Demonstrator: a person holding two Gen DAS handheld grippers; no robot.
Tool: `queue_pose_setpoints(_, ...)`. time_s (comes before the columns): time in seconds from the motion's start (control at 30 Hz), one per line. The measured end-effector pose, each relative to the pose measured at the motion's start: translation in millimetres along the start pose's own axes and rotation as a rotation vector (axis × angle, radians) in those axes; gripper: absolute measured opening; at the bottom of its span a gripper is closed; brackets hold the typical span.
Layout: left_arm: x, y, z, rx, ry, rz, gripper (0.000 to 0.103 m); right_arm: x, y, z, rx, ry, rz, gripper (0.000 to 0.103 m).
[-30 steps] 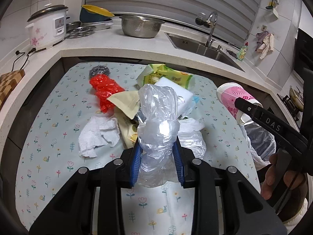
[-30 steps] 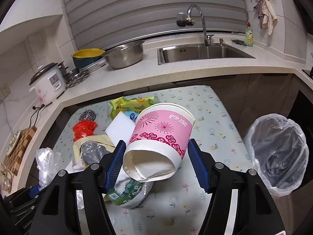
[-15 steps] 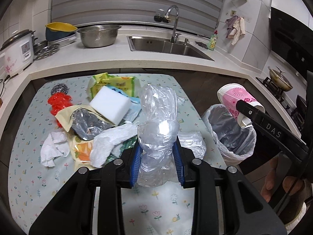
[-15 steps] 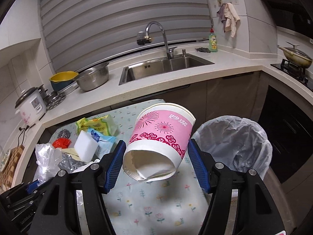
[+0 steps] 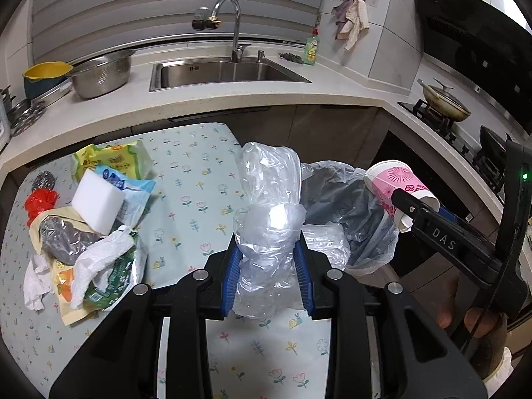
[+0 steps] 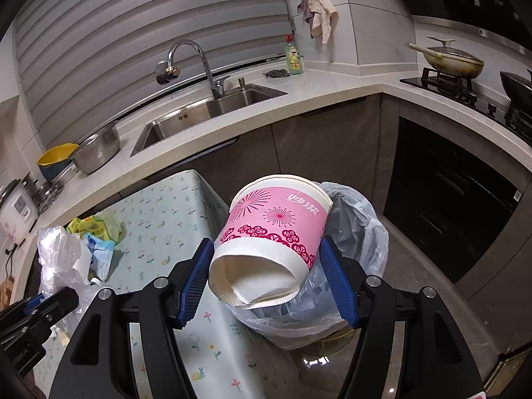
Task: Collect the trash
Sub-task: 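Carry the plastic bag and pink cup with both tools over the trash bin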
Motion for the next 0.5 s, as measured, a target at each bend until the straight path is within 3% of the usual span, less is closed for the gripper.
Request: queue_pose_setpoints(0.5,-69,-69,16,0.047,-0.093,-0.078,0.03,-42,-26,-4,0.031,-0.044,-0.051,0.063)
Point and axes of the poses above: each gripper's, at about its wrist camera, not at the fingertips, and y roughly against the way its jaws point, x to its left, z to its top, the point moved 2 cm from there along -y, roughly the way its jaws point, and after that the axes turned 5 degrees about -x, right-handed, at the moved point
